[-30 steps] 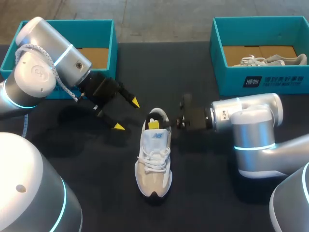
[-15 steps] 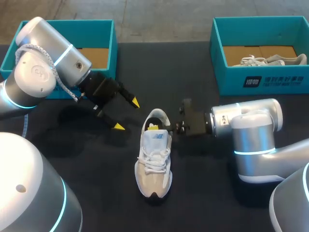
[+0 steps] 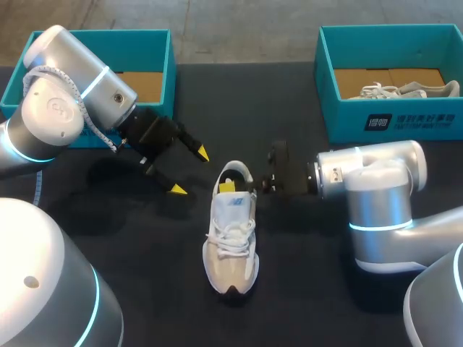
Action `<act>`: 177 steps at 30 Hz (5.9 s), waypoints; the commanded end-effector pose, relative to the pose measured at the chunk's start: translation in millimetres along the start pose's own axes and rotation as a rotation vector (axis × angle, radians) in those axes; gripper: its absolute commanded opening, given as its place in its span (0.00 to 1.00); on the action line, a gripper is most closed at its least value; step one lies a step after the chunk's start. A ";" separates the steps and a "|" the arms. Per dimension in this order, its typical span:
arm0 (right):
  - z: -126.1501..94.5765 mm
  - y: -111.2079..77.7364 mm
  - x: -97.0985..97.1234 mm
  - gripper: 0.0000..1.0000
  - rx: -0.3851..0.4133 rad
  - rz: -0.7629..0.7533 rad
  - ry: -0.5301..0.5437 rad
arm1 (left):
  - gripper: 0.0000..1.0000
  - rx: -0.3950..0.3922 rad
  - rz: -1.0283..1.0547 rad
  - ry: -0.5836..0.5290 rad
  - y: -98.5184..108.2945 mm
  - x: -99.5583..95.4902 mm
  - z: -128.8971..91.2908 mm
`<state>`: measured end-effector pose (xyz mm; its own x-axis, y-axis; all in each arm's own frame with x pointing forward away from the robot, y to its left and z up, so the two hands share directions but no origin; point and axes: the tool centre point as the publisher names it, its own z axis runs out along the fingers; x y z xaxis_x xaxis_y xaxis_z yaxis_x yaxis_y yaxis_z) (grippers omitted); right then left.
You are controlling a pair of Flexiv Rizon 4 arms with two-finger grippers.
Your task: Take the shoe out of the shoebox, open the shoe tongue, remove and reinsert the insole, then place the shoe into the shoebox
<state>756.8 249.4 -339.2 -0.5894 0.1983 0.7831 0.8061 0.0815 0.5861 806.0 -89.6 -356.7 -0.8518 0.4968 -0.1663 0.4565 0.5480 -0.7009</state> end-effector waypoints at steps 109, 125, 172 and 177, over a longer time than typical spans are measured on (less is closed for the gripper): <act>-83.8 33.3 21.0 1.00 0.072 -0.042 -0.450 | 1.00 -0.003 0.000 0.001 -0.2 0.4 0.1; -85.4 41.1 39.9 1.00 0.184 0.031 -0.713 | 1.00 -0.003 0.000 0.001 -0.2 0.4 0.1; -30.8 43.4 36.2 0.86 0.347 0.023 -0.970 | 1.00 -0.162 0.067 0.104 16.1 28.1 -80.9; -30.0 39.9 33.6 0.34 0.348 0.029 -0.974 | 1.00 -0.186 0.069 0.107 18.5 33.2 -93.5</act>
<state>769.1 225.4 -281.3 -0.4194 0.8649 0.2759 0.8810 0.3144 0.3536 815.1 -6.2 -318.0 -0.7891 0.6016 -0.1244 0.5569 0.6151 -0.5581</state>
